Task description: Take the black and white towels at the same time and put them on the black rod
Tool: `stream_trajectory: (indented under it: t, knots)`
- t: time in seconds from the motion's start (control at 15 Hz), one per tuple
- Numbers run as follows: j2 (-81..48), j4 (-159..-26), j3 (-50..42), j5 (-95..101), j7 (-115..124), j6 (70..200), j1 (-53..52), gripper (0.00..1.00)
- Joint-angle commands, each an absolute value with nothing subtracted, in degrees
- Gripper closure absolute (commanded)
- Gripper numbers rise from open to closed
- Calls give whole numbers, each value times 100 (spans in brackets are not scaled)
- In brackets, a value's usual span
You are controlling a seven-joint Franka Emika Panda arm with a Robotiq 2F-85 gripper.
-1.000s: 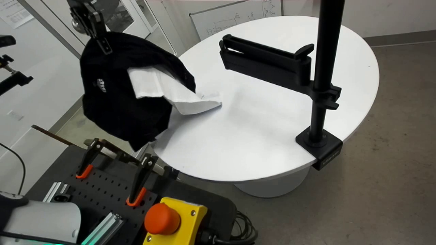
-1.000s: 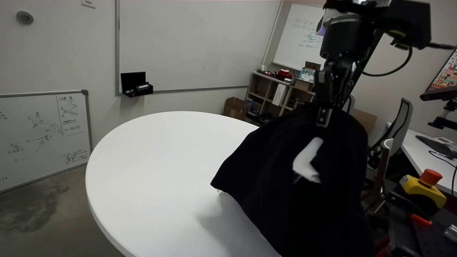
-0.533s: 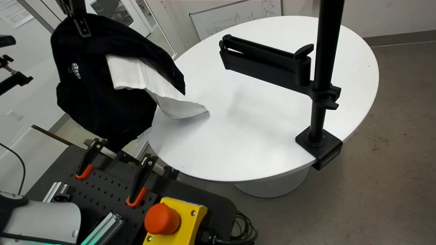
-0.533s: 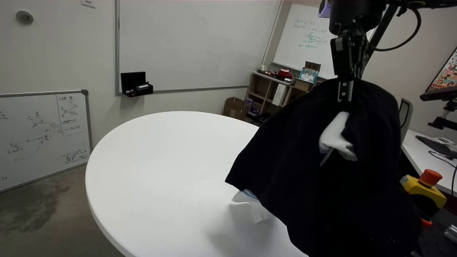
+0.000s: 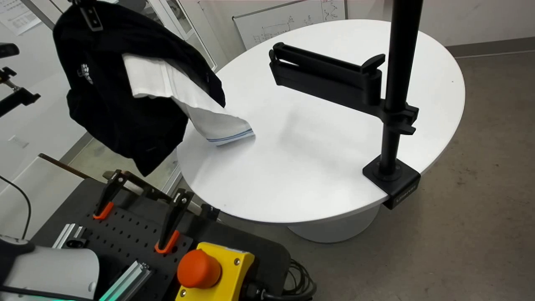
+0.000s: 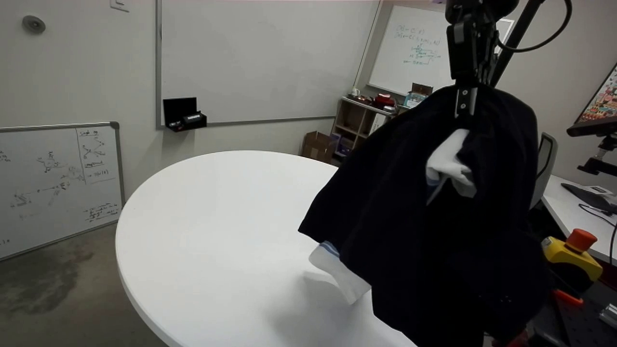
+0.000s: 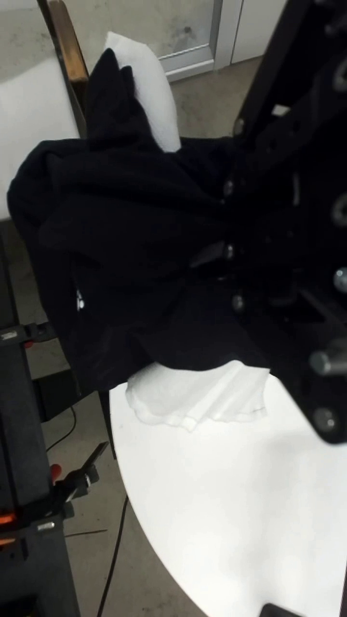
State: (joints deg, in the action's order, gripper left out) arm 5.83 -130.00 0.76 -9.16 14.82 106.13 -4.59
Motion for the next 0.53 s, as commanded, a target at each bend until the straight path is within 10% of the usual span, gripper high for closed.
stream_trajectory:
  t: [0.0,0.47]
  knots:
    - [1009,-13068,119,-979,1756,10800,-291,97]
    - [1766,-12888,-43,-1072,1171,10082,-63,97]
